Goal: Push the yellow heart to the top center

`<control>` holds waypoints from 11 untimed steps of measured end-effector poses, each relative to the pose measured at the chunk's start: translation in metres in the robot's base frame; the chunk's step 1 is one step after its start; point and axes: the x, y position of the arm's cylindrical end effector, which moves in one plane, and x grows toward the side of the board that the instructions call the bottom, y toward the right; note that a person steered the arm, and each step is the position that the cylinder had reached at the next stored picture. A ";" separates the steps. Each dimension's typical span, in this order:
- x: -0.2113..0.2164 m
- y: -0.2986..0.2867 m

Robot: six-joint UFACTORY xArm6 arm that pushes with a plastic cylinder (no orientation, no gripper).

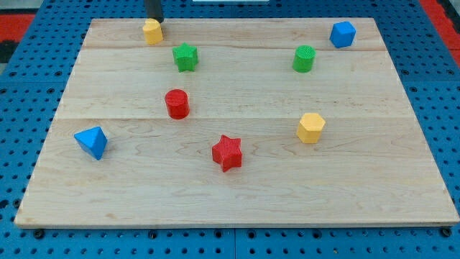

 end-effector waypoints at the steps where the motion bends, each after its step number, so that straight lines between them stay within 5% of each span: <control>1: 0.000 -0.003; 2: 0.000 -0.047; 11: 0.038 -0.023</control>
